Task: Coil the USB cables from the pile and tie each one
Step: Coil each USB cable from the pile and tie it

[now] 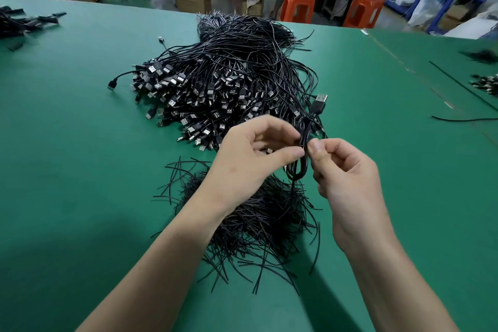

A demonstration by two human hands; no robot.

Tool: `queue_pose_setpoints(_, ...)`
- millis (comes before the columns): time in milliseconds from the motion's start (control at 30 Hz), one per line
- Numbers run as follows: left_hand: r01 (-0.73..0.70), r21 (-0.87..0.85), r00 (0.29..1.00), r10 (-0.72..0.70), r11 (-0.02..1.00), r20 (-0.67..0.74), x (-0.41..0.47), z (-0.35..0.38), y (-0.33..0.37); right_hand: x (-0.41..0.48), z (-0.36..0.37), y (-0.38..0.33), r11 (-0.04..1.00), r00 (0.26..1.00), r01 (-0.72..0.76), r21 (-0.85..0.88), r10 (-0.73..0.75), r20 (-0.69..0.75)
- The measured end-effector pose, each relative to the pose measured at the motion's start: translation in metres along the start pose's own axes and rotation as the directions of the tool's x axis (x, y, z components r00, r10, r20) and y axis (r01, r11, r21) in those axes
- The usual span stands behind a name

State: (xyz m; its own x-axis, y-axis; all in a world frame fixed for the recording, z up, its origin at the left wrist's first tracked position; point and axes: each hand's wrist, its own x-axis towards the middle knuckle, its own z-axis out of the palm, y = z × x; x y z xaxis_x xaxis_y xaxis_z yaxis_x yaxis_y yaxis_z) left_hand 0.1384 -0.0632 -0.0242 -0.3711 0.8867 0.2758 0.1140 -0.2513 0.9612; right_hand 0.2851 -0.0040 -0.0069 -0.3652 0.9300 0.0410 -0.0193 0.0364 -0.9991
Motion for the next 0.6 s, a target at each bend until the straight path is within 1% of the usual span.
queue_pose_setpoints(67, 0.006, -0.008, 0.999, -0.006, 1.0, -0.034, 0.0011, -0.0029, 0.0005, -0.0011, 0.0008, 0.0005, 0.997, 0.998, -0.053, 0.063, 0.051, 0.029)
queue_pose_setpoints(200, -0.003, 0.061, 1.0, 0.003, 0.998, -0.009, 0.0013, -0.0024, 0.0014, -0.0011, 0.0031, 0.0021, 0.956, 0.975, -0.219, 0.195, 0.205, 0.088)
queue_pose_setpoints(267, -0.028, 0.138, 1.0, 0.026, 0.99, 0.01, 0.0001, -0.0009, 0.0016, 0.0001, 0.0042, 0.0015, 0.92, 0.958, -0.286, 0.267, 0.265, 0.114)
queue_pose_setpoints(367, -0.109, 0.285, 0.994, 0.108, 0.952, 0.019, -0.0005, -0.002, 0.0027, 0.0015, 0.0033, 0.0022, 0.906, 0.953, -0.3, 0.299, 0.276, 0.122)
queue_pose_setpoints(433, -0.138, 0.292, 0.99, 0.132, 0.947, 0.04, -0.0006, -0.0048, 0.0047, 0.0014, 0.0039, 0.0032, 0.909, 0.954, -0.298, 0.291, 0.277, 0.111)
queue_pose_setpoints(500, -0.159, 0.281, 0.986, 0.137, 0.946, 0.098, -0.0012, -0.0058, 0.0063, 0.0014, 0.0048, 0.0047, 0.901, 0.946, -0.324, 0.29, 0.314, 0.08)
queue_pose_setpoints(533, -0.153, 0.272, 0.985, 0.123, 0.95, 0.125, -0.0016, -0.0056, 0.0074, 0.0014, 0.0054, 0.0048, 0.897, 0.94, -0.339, 0.284, 0.335, 0.064)
queue_pose_setpoints(600, -0.081, 0.208, 0.985, 0.046, 0.975, 0.169, -0.0026, -0.0076, 0.0096, 0.0016, 0.0057, 0.0052, 0.898, 0.935, -0.351, 0.264, 0.351, 0.046)
